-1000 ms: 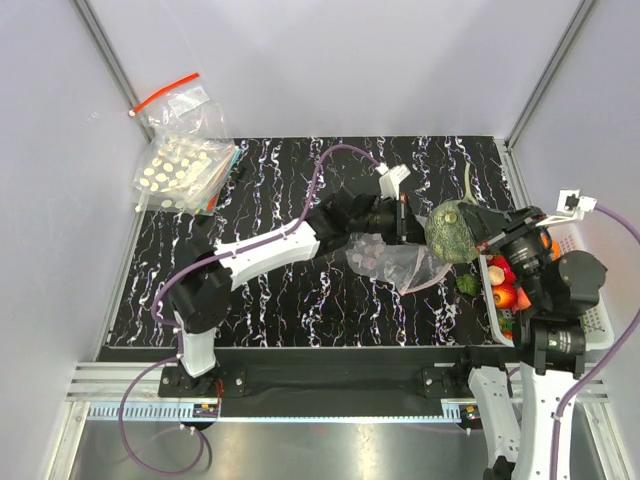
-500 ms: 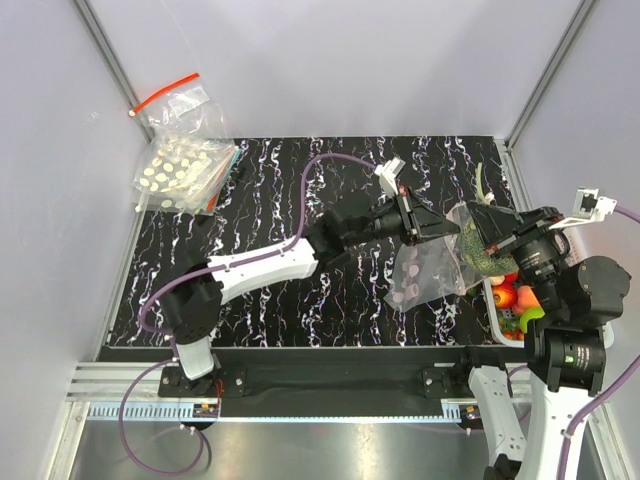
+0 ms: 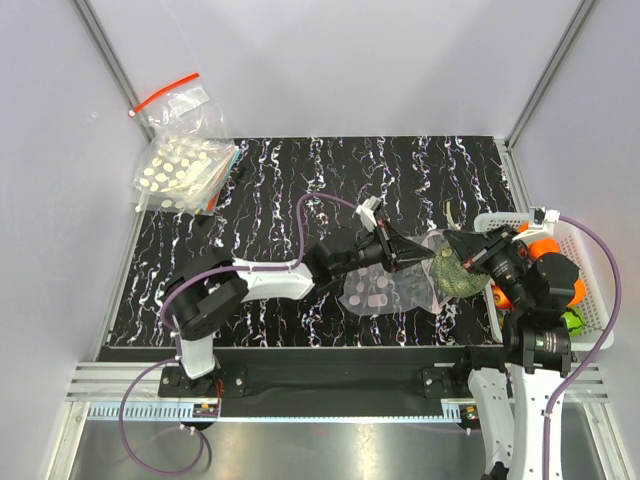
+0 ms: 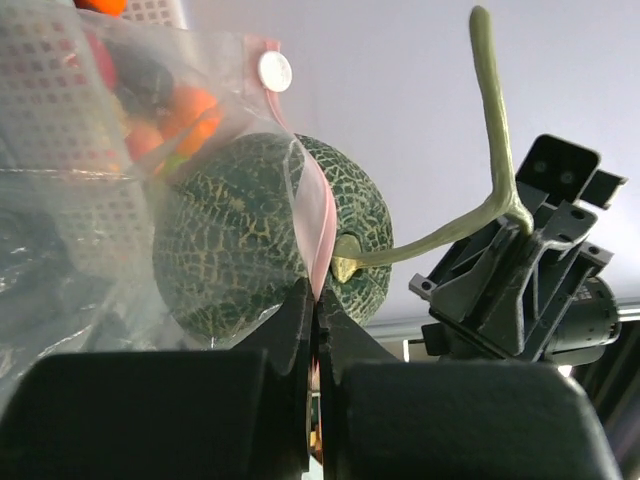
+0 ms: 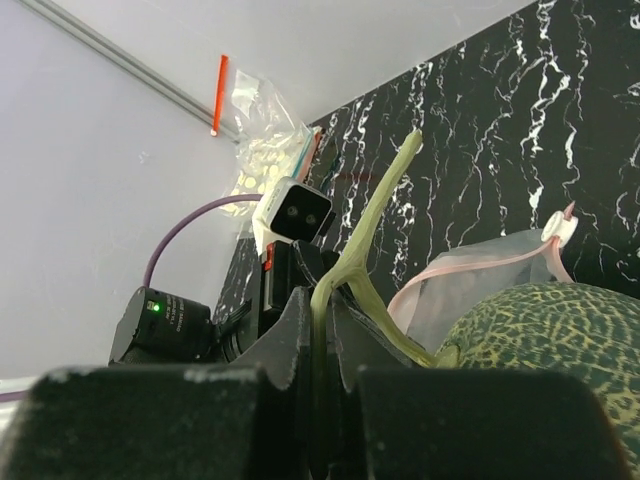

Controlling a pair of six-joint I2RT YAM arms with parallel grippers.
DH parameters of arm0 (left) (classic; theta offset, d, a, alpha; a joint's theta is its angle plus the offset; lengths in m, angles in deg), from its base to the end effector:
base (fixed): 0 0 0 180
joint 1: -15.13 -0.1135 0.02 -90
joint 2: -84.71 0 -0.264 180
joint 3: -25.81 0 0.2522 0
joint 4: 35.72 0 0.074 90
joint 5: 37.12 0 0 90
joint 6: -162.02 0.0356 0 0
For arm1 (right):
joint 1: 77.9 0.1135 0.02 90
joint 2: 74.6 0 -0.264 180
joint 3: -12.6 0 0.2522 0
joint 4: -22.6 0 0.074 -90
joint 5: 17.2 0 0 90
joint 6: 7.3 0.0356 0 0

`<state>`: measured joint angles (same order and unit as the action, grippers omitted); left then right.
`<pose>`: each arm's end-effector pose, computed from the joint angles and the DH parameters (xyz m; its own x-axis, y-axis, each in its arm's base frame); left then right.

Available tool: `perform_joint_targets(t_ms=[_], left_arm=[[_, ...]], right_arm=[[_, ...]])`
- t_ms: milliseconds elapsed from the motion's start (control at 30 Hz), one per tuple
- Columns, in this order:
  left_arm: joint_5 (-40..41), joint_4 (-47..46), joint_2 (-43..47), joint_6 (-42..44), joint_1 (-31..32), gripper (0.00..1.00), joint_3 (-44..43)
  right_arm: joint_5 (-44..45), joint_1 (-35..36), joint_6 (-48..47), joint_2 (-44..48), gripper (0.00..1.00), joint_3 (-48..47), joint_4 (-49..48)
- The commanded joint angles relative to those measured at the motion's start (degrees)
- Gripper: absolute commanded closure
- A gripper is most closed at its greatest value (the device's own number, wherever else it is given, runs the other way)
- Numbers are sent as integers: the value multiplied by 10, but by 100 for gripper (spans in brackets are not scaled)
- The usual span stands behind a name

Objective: Place the food in the zip-top bag and seal the zipper
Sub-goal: Place the fake fruit in the zipper food storage bag.

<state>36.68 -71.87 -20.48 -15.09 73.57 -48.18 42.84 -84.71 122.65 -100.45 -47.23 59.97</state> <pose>0.2075 -0.3568 0.2470 -0.9602 -0.2691 -0.0743 0.0937 -0.0600 -0.9938 0.0976 0.0062 0.3634 -0.2969 0.5957 -0.7463 -0.2630 0.7003 0.6636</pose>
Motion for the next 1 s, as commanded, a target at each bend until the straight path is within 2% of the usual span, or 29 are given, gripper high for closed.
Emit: perform_joint_targets(t_ms=[0,67,233,400,500,800,967], left_arm=[[19,-118,6,-23,-9,100,3],[21,-131,5,-32,-14,100,7],[15,-42,14,12,-5,100,-56],[22,-59,-20,-13,20,100,-102],[28,-61,-43,-15,40,100,-128],[61,-205,-109,-86,65,100,-147],[95,-255,-153,-119,79,100,-165]], right_arm=[[-31,3,5,-3,100,-4,-53],[-28,3,2,-8,100,-5,-55],[6,3,-60,-36,100,-85,11],[44,3,-134,-68,100,-172,97],[53,2,-138,-64,100,-191,125],[82,3,-181,-97,100,-253,243],[108,3,-192,-82,100,-235,270]])
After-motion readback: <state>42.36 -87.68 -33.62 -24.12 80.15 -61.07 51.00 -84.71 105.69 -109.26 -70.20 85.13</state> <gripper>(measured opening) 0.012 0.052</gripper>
